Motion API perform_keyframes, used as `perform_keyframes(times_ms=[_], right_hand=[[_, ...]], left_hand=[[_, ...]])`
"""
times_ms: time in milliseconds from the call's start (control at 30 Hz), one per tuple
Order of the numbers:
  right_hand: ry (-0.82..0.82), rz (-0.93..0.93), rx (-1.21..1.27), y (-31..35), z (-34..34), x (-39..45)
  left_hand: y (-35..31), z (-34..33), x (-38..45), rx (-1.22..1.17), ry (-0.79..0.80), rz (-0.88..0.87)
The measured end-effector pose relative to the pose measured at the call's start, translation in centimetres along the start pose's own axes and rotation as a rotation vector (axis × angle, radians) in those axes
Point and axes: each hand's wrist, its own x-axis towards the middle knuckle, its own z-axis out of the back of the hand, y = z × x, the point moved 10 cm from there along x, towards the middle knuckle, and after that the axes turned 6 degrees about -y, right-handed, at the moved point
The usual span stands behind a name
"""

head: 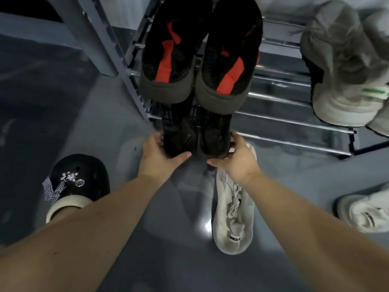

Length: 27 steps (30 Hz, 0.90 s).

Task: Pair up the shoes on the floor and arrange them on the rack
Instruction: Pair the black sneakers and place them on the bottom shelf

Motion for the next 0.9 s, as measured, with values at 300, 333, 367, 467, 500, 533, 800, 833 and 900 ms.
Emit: perform_keyframes(times_ms=[300, 333, 367, 467, 500, 533, 800, 833, 900], right_hand=[[-0.154, 0.072, -0.240, 1.7, 1.3, 3.4], [-0.158, 0.109, -0.352, 2.3, 1.4, 3.6], [-0.156, 0.140, -0.463, 2.7, 1.3, 3.7], [-0.155, 0.175, -0.549, 2.7, 1.1, 3.5], [-0.158, 0.177, -0.521, 2.5, 0.9, 3.5], [-0.161, 0.177, -0.481, 2.3, 0.7, 3.4], [-0.198, 0.191, -0.309, 2.6, 0.6, 2.6], [-0.194, 0.188, -0.298, 2.6, 0.6, 2.6], [-0.184, 0.181, -0.287, 2.5, 0.6, 2.6]], left_hand=[[-3.9, -0.6, 4.5, 0.078, 0.008, -0.162], [-4.1, -0.7, 4.7, 0.112, 0.027, -0.174], [-4.4, -0.7, 4.8, 0.142, 0.046, -0.184], [-4.4, -0.6, 4.6, 0.177, 0.033, -0.176], [-4.3, -0.6, 4.6, 0.174, 0.014, -0.172], [-4.2, -0.6, 4.5, 0.165, -0.001, -0.163], [-3.8, -0.5, 4.6, 0.061, 0.001, -0.153], [-3.8, -0.5, 4.6, 0.066, 0.003, -0.158], [-3.5, -0.5, 4.7, 0.088, 0.015, -0.153]])
